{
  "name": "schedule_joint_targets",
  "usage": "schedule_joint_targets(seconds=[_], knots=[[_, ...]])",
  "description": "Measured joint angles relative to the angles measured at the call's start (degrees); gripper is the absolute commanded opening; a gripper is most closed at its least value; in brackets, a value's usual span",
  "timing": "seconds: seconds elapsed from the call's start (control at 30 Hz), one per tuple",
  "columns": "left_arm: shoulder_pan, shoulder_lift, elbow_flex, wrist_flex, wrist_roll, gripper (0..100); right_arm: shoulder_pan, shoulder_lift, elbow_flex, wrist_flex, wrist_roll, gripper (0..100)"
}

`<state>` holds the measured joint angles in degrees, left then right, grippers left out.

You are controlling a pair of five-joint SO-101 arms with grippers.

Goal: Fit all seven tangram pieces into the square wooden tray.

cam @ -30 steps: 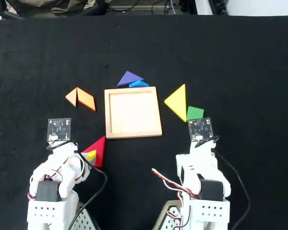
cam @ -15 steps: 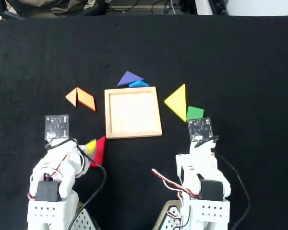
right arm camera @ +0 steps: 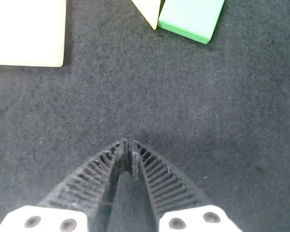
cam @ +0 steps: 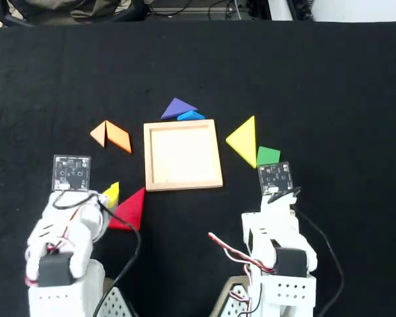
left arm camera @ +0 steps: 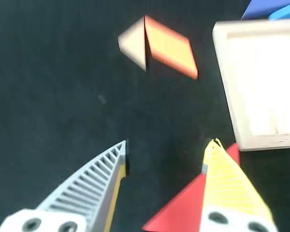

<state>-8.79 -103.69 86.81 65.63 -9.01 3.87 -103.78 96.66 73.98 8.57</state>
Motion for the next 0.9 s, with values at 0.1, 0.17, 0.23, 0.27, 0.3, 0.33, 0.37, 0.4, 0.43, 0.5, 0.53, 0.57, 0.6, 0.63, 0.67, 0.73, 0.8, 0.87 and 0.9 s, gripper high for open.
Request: schedule_joint_targets(seconds=[0.1, 0.17, 0.23, 0.27, 0.3, 0.33, 0.37, 0.4, 0.43, 0.5, 0.53, 0.57, 0.6, 0.63, 0.67, 0.73, 0.8, 0.87, 0.9], knots=[[0.4, 0.8, -8.6, 7.9, -8.7, 26, -0.1, 0.0, 0.0, 0.0, 0.0, 1.2], [1.3, 3.6, -12.3, 10.2, -11.5, 24, -0.4, 0.0, 0.0, -1.4, 0.0, 1.2], [1.5, 8.4, -14.5, 11.0, -14.8, 17, -0.5, 0.0, 0.0, -3.3, 0.0, 1.2], [1.8, 11.4, -15.8, 11.1, -16.9, 14, -0.6, 0.0, 0.0, -4.4, 0.0, 1.2], [2.4, 15.1, -17.3, 11.2, -18.5, 11, -0.6, 0.0, 0.0, -5.8, -0.1, 1.2], [3.3, 18.9, -19.1, 11.3, -19.8, 9, -0.6, 0.0, 0.0, -7.5, -0.1, 1.2], [4.3, 23.4, -21.1, 11.5, -20.8, 8, -0.6, 0.0, 0.0, -9.2, -0.1, 1.2], [5.5, 28.1, -22.9, 11.6, -21.7, 8, -0.6, 0.0, 0.0, -11.3, -0.1, 1.2], [6.9, 33.1, -24.8, 11.6, -22.2, 8, -0.6, 0.0, 0.0, -13.4, -0.1, 1.2], [10.8, 43.3, -27.8, 11.6, -22.8, 10, -0.6, 0.0, 0.0, -17.0, -0.1, 1.2], [12.8, 47.9, -28.9, 11.6, -22.8, 11, -0.6, 0.0, 0.0, -17.8, -0.1, 1.2], [14.8, 52.2, -30.1, 11.6, -22.9, 14, -0.6, 0.0, 0.0, -18.0, -0.1, 1.2], [16.1, 56.4, -31.1, 11.5, -22.9, 17, -0.6, 0.0, 0.0, -17.8, 0.7, 1.2], [17.1, 60.0, -32.0, 11.3, -22.9, 22, -0.6, 0.0, 0.0, -17.3, 2.2, 1.2], [17.5, 62.9, -32.9, 10.5, -22.7, 27, -0.6, 0.0, 0.0, -17.0, 4.0, 1.2], [17.6, 66.5, -34.4, 9.0, -20.0, 36, -0.6, 0.0, 0.0, -16.8, 7.6, 1.2], [17.2, 67.8, -35.1, 8.0, -16.0, 38, -0.6, 0.0, 0.0, -16.8, 9.8, 1.2], [16.5, 68.1, -35.3, 7.7, -12.4, 36, -0.6, 0.0, 0.0, -16.6, 10.8, 1.2], [16.5, 68.1, -35.3, 7.6, -11.6, 36, -0.6, 0.0, 0.0, -16.5, 11.1, 1.2]])
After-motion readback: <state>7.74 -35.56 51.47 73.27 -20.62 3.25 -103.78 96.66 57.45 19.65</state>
